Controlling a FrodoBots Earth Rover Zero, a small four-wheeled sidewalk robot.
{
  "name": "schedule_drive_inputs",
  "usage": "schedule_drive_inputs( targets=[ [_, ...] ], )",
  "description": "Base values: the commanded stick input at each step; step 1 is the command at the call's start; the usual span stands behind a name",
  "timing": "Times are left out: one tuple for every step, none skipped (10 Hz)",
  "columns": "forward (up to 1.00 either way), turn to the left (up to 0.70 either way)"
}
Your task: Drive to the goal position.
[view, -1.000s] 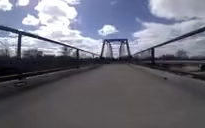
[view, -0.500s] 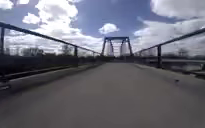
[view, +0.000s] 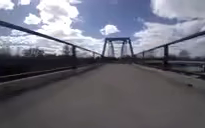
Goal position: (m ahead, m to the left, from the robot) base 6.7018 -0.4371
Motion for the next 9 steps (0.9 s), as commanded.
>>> schedule_drive_inputs(
  targets=[
    [1.00, -0.27],
    [1.00, -0.27],
    [1.00, -0.27],
    [1.00, -0.27],
    [1.00, -0.27],
    [1.00, -0.27],
    [1.00, -0.27],
    [1.00, -0.27],
    [1.00, -0.27]
  ],
)
